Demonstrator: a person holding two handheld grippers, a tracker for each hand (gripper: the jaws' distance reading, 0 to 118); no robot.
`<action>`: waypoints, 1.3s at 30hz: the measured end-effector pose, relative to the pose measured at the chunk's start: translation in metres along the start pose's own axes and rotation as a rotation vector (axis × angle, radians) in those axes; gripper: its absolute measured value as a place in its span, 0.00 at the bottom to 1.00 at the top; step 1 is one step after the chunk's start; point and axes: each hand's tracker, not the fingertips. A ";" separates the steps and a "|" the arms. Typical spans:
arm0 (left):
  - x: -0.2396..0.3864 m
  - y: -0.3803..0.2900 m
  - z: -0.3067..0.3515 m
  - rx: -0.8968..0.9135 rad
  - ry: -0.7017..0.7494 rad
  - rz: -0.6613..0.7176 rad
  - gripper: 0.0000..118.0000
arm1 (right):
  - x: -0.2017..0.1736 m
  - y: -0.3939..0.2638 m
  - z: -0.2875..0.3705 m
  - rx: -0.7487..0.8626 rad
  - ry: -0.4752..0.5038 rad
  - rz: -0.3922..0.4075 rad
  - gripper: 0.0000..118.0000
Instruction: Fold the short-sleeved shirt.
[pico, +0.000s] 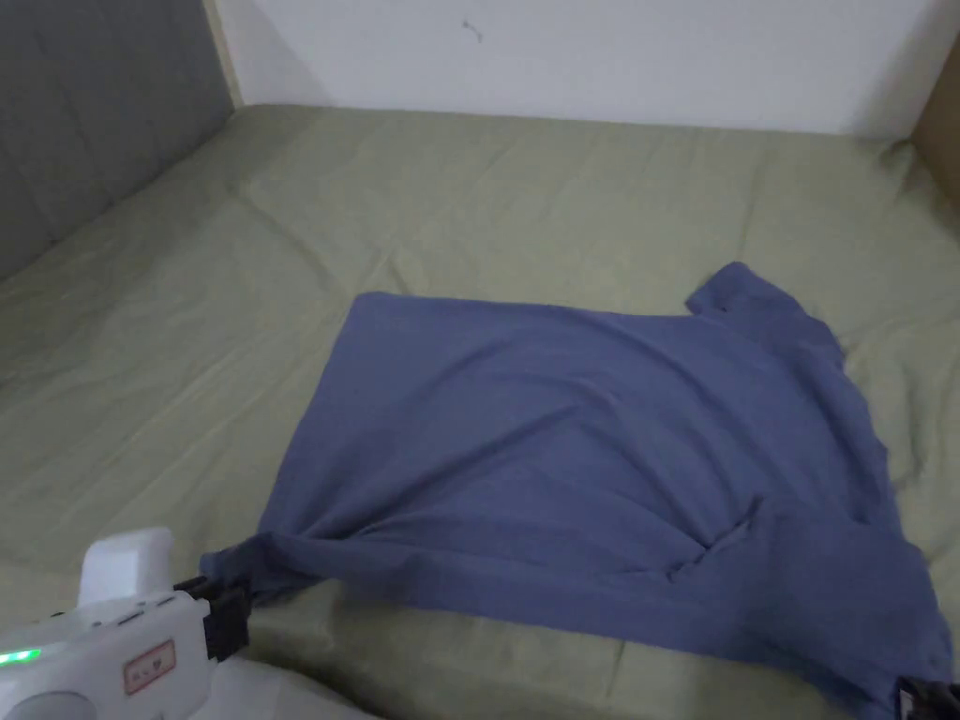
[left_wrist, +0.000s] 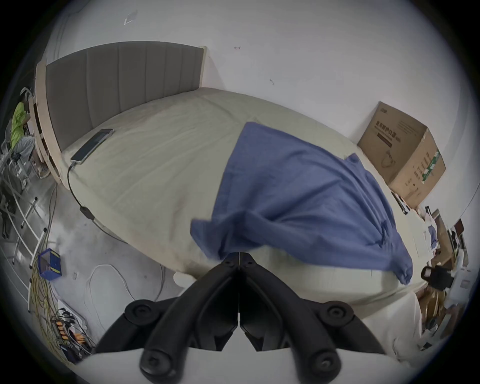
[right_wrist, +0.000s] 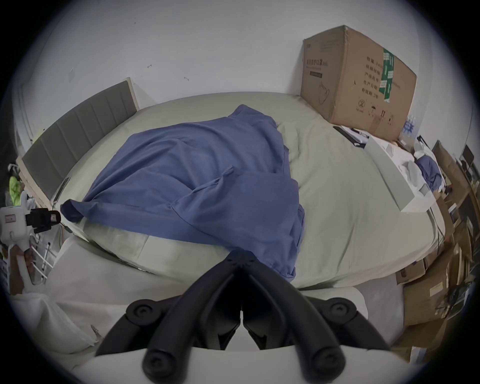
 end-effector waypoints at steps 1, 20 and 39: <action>0.002 0.005 -0.002 0.024 0.026 -0.014 0.01 | 0.003 0.000 -0.001 -0.001 -0.009 -0.009 0.00; 0.015 0.016 -0.036 -0.093 0.031 -0.055 0.03 | 0.066 -0.004 -0.031 -0.176 -0.044 -0.286 0.77; 0.020 0.022 -0.038 -0.117 0.050 -0.059 0.03 | 0.060 0.014 -0.059 -0.157 0.084 -0.251 0.00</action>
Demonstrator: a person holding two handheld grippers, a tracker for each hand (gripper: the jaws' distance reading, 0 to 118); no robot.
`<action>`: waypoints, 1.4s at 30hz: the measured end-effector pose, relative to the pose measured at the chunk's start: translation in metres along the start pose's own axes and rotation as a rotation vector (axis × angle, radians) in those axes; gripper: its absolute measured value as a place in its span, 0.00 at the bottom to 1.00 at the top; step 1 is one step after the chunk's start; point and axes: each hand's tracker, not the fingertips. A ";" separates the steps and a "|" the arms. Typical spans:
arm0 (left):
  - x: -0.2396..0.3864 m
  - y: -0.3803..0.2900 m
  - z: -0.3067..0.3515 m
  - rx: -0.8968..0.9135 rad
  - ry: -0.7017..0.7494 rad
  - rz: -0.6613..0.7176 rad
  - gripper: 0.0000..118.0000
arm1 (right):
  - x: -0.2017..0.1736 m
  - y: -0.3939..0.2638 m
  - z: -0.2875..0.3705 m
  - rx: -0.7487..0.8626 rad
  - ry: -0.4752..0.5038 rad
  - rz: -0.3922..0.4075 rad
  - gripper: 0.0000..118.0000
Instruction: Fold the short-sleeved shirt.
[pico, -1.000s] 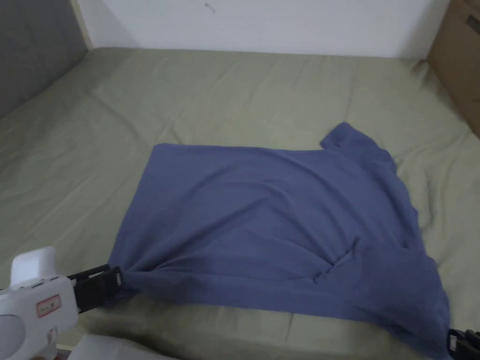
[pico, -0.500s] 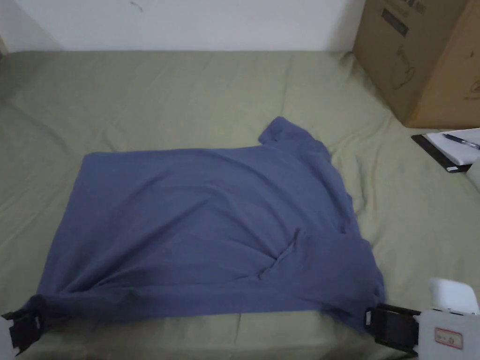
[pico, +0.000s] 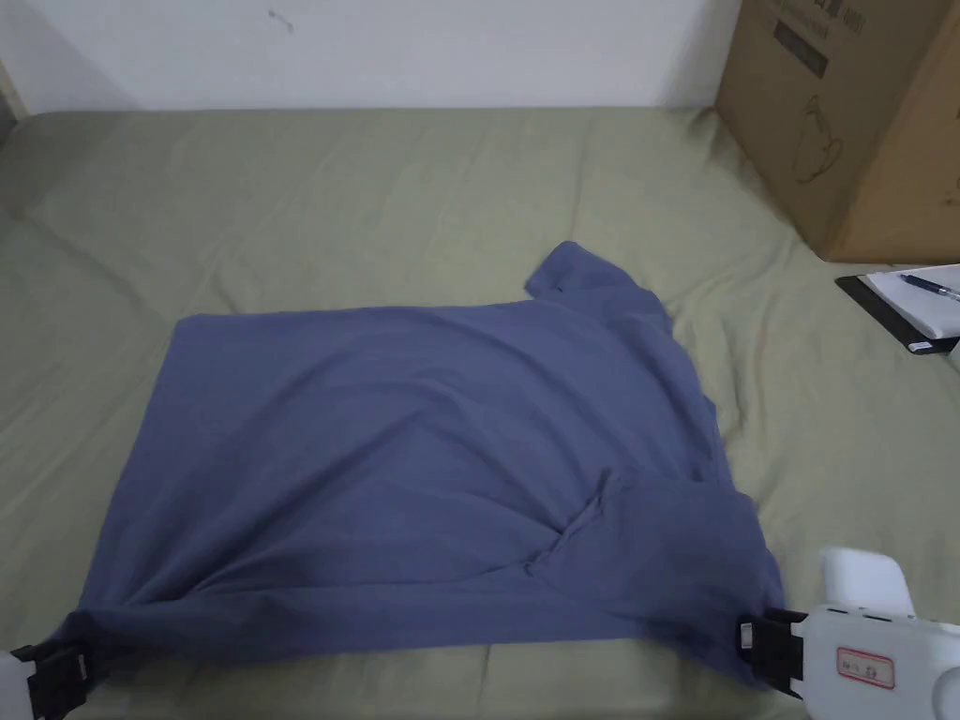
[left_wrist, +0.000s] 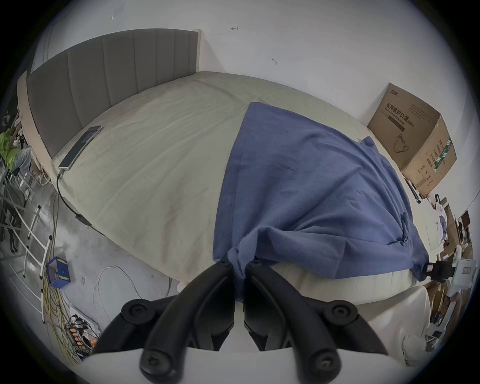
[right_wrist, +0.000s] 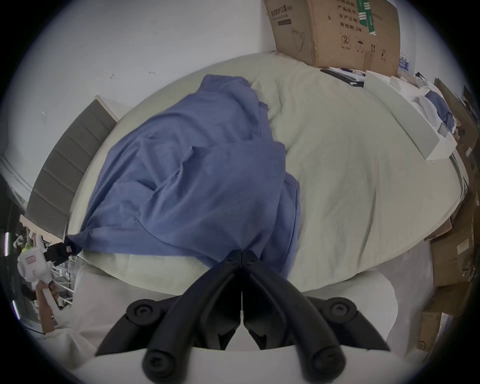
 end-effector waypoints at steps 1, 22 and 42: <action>0.001 0.001 0.000 0.000 0.002 -0.001 0.03 | 0.002 0.002 0.002 0.000 0.006 0.000 0.00; 0.025 0.127 -0.040 0.059 0.025 -0.117 0.03 | -0.012 0.123 -0.012 0.152 0.004 0.004 0.00; 0.010 0.094 -0.035 0.029 -0.003 -0.015 0.95 | -0.025 0.115 -0.021 0.190 0.012 0.101 0.72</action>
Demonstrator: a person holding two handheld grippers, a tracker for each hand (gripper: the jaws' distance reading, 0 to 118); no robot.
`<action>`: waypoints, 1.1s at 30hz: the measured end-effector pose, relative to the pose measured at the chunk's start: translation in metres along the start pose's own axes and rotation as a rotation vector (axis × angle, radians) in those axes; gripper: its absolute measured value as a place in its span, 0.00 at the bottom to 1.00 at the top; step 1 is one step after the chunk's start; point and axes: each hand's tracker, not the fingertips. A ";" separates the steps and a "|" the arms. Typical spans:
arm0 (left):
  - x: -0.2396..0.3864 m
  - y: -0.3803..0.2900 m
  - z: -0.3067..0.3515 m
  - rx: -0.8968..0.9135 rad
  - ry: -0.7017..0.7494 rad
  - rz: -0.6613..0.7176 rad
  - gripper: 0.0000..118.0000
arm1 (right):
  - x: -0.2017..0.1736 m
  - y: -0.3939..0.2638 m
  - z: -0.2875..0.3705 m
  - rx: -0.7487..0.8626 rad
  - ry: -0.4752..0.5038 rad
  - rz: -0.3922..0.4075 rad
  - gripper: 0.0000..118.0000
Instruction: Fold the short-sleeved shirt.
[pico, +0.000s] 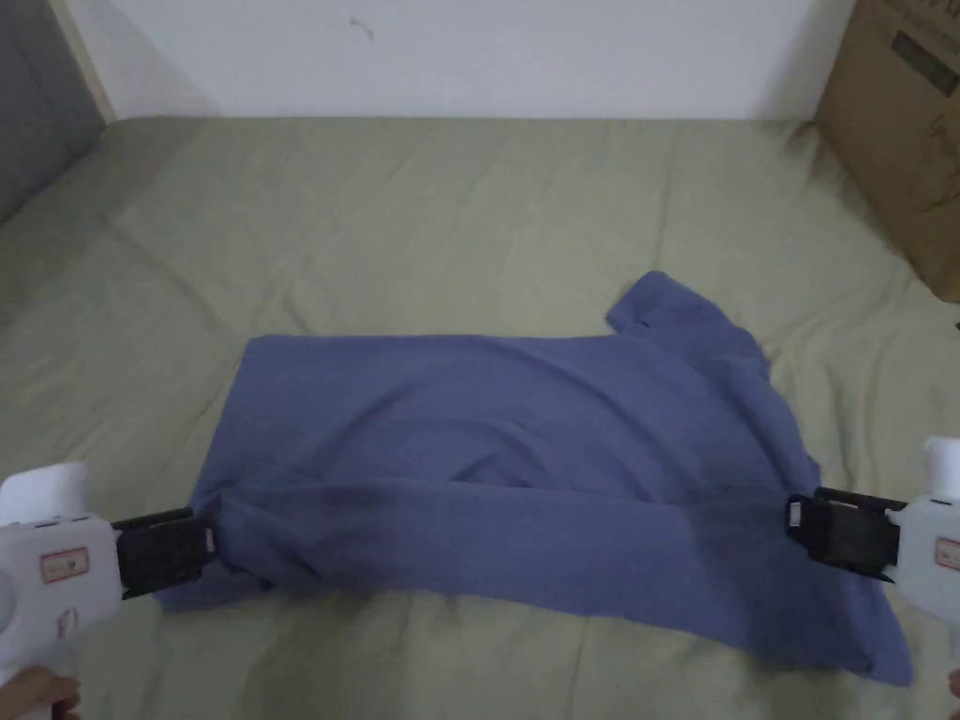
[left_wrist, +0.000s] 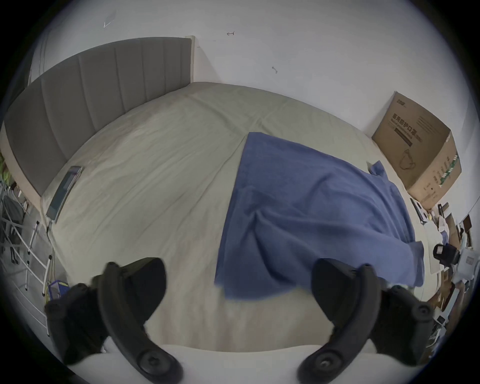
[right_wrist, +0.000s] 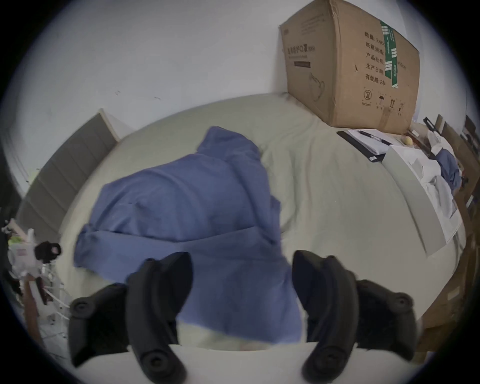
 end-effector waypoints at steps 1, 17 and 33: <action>0.001 -0.009 0.007 0.008 0.004 -0.008 0.80 | -0.002 -0.005 0.007 -0.007 0.028 -0.023 0.56; -0.005 -0.012 -0.017 -0.009 -0.061 0.079 0.58 | -0.014 -0.054 0.010 -0.094 0.039 -0.112 0.00; 0.015 -0.002 -0.065 -0.135 0.070 -0.017 0.03 | 0.010 -0.059 0.010 -0.120 -0.026 -0.116 0.39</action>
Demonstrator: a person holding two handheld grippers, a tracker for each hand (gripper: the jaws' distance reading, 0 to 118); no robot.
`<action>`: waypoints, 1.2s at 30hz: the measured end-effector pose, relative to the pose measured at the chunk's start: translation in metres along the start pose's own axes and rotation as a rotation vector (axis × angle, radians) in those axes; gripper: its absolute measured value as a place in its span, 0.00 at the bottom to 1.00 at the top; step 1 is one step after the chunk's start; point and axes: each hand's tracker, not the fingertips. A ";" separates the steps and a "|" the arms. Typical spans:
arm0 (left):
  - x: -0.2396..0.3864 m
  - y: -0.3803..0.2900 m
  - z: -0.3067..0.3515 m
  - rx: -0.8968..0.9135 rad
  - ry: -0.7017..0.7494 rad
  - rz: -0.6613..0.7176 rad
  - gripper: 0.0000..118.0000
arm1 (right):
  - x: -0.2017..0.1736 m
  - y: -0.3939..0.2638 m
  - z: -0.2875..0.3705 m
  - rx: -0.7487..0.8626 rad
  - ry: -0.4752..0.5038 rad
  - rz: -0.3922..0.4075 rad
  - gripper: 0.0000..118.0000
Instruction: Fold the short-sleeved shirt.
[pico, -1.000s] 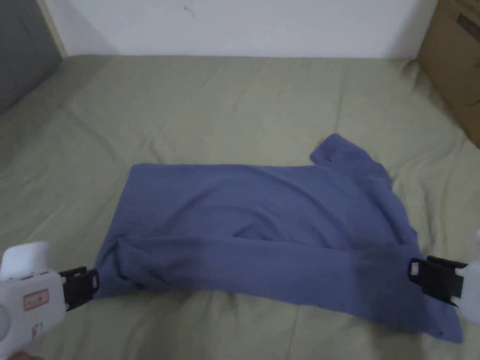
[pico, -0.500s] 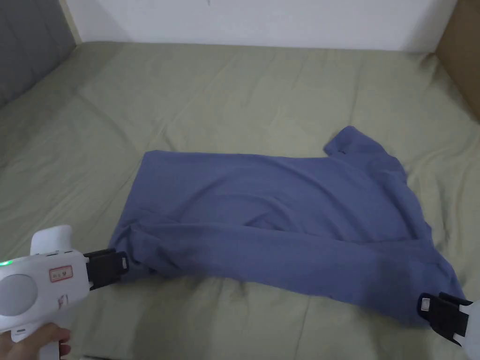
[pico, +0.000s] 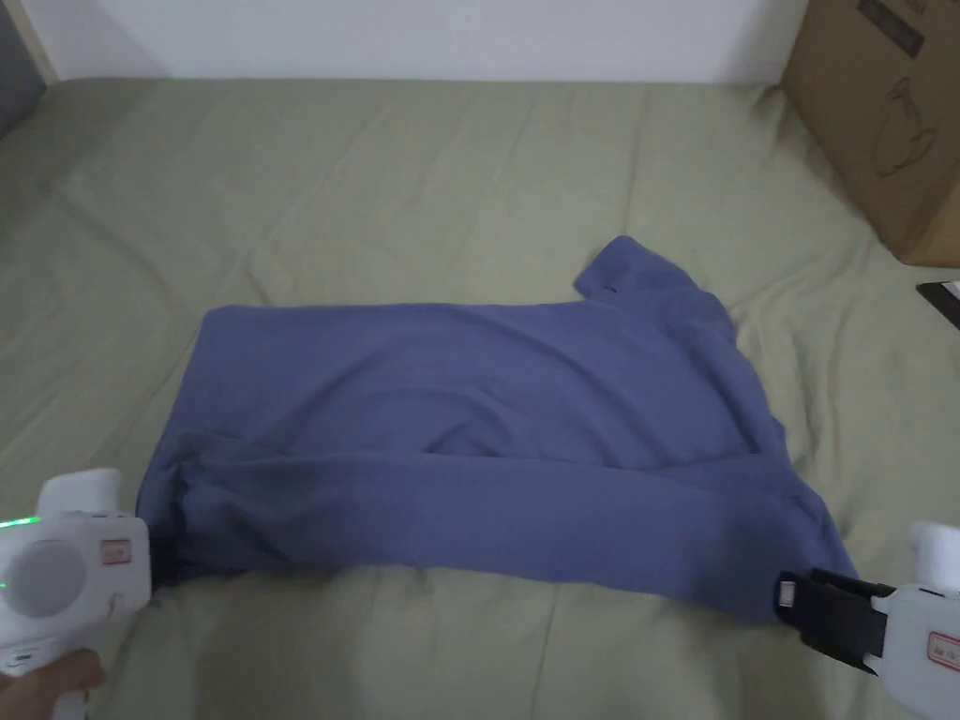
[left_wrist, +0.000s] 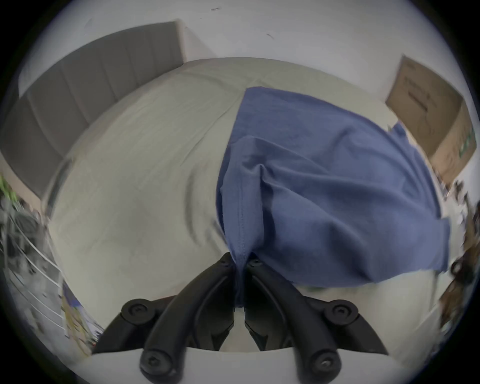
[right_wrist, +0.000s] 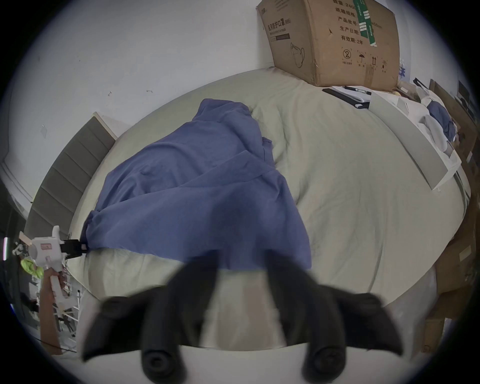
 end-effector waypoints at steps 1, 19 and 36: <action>-0.003 0.001 0.001 -0.031 -0.041 0.026 0.03 | 0.001 0.002 -0.002 -0.005 -0.011 0.005 0.71; -0.009 0.010 0.036 0.018 -0.082 -0.083 0.03 | -0.008 0.013 -0.055 -0.114 -0.019 0.010 0.08; -0.046 -0.063 0.048 -0.051 -0.022 -0.138 0.22 | 0.026 -0.044 0.015 -0.217 -0.003 0.001 0.25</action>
